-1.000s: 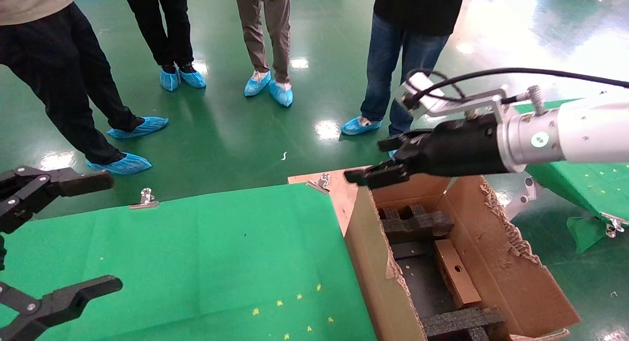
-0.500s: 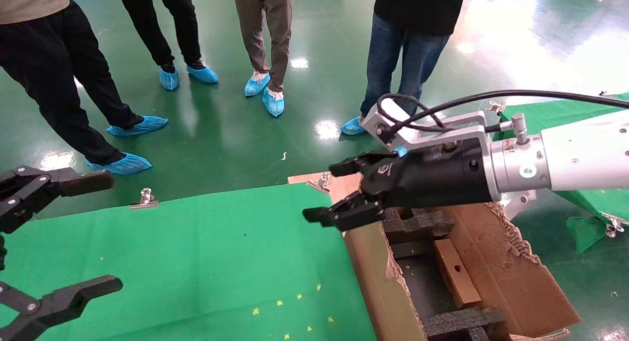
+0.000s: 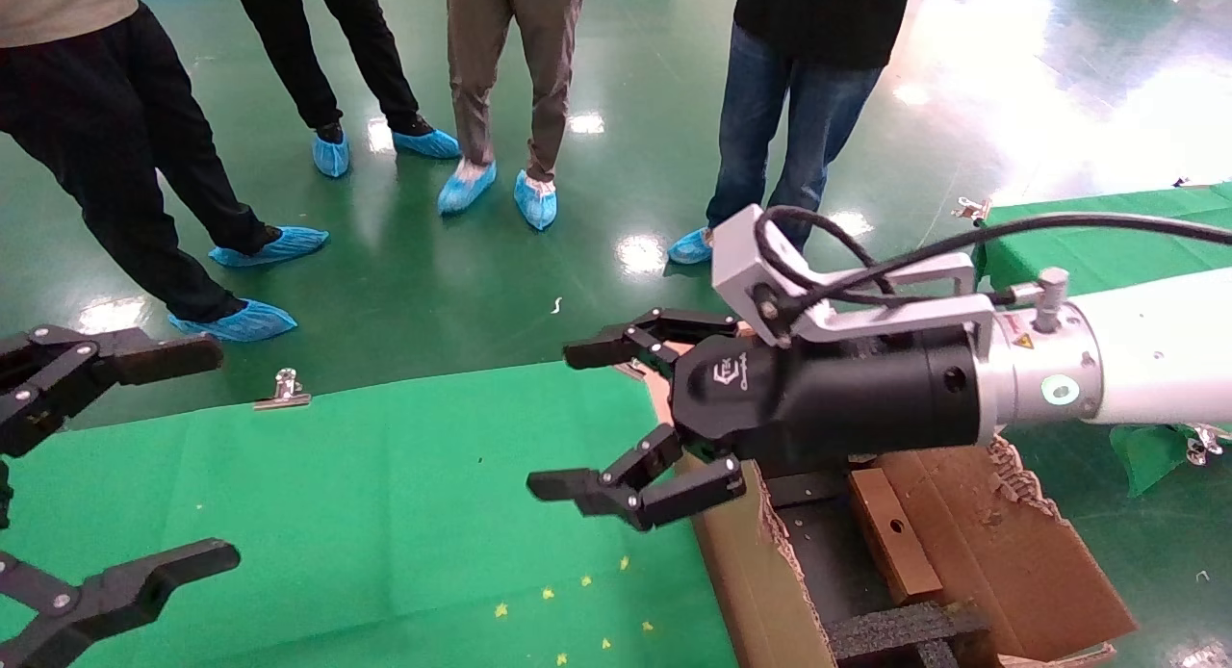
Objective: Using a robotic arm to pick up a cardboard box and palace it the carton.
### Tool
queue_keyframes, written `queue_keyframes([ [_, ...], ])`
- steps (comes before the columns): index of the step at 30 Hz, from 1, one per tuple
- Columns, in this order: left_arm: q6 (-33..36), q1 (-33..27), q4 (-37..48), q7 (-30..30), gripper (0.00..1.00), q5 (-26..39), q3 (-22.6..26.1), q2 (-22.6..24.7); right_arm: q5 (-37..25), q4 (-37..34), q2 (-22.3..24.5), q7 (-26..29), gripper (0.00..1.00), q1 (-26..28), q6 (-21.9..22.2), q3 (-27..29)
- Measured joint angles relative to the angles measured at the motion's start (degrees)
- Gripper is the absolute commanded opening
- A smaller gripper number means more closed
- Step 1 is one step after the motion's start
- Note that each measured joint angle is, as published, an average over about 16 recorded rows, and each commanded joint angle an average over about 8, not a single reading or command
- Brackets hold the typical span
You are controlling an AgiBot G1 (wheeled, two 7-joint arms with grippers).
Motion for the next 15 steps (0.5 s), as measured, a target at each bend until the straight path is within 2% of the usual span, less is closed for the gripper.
queue_keyframes([
  [11, 0.0, 0.0, 0.0, 0.0, 1.0, 0.0, 0.0, 0.0, 8.21, -0.83, -1.92, -11.75, 1.0, -9.22, -5.93, 11.43],
  [15, -0.01, 0.0, 0.0, 0.0, 1.0, -0.01, 0.0, 0.0, 9.93, -1.01, -2.32, -14.13, 1.0, -11.13, -7.16, 13.8],
])
